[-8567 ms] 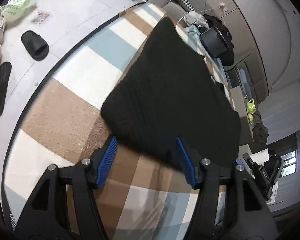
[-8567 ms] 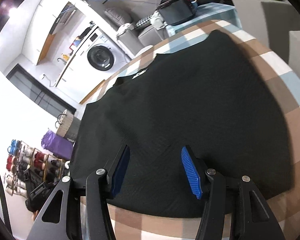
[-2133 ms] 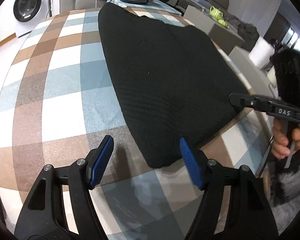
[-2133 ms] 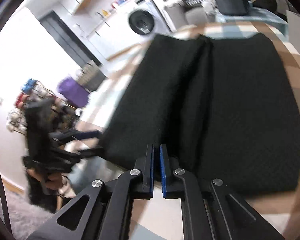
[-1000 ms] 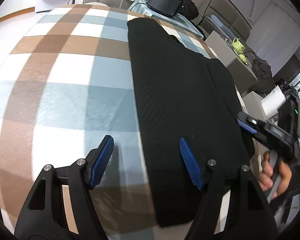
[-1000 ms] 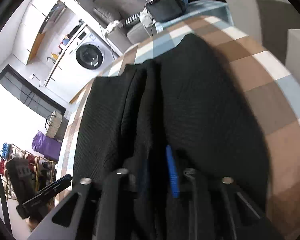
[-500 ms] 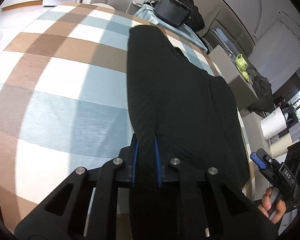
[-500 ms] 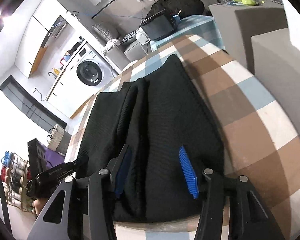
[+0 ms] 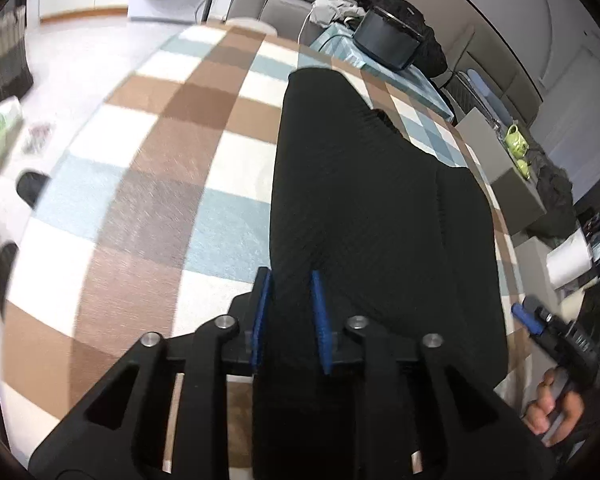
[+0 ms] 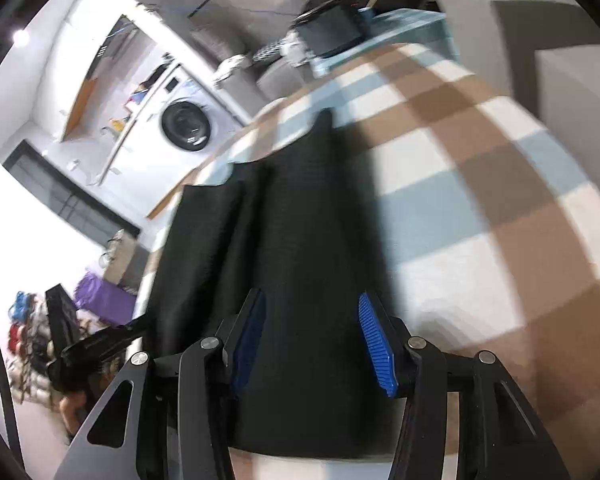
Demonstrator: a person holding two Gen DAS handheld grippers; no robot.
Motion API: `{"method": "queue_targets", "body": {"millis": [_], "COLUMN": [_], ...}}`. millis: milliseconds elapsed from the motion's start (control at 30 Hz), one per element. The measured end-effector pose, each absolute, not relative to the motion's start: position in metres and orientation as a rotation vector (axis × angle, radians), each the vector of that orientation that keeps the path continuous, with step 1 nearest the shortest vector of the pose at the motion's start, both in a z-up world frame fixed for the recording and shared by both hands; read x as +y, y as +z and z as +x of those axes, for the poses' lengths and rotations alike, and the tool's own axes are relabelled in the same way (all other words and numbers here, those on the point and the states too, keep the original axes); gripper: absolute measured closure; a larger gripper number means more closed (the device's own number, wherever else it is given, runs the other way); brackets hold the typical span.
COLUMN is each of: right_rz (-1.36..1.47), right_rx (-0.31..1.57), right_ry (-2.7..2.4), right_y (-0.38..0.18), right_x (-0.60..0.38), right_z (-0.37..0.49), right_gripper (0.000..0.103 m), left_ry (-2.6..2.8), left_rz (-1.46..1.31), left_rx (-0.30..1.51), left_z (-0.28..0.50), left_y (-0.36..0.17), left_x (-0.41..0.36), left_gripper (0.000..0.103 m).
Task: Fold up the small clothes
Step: 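Grasp the sweater end with the left gripper and lift it slightly, then open the left gripper and release the folded sweater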
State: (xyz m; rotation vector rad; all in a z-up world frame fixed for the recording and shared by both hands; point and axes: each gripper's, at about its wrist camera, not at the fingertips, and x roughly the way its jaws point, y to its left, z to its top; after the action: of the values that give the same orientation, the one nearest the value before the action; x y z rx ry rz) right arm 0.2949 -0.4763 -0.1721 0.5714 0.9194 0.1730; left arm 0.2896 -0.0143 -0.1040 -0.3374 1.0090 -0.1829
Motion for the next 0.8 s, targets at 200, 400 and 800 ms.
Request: {"method": "queue_targets", "body": {"millis": [200, 400, 800], "right_rz": [0.510, 0.495, 0.416], "right_rx": [0.974, 1.026, 0.945], "right_ry": [0.286, 0.280, 0.184], "right_y": [-0.183, -0.205, -0.169], "right_x": [-0.431, -0.402, -0.432], "right_z": [0.332, 0.367, 0.362], "right_gripper": [0.052, 0.077, 0.098], "left_ry": [-0.249, -0.244, -0.263], "left_rz": [-0.311, -0.323, -0.303], "left_rx": [0.929, 0.942, 0.942], "left_z": [0.267, 0.257, 0.253], "left_y": [-0.084, -0.084, -0.084], "left_x": [-0.014, -0.007, -0.009], "left_gripper": [0.030, 0.030, 0.030]}}
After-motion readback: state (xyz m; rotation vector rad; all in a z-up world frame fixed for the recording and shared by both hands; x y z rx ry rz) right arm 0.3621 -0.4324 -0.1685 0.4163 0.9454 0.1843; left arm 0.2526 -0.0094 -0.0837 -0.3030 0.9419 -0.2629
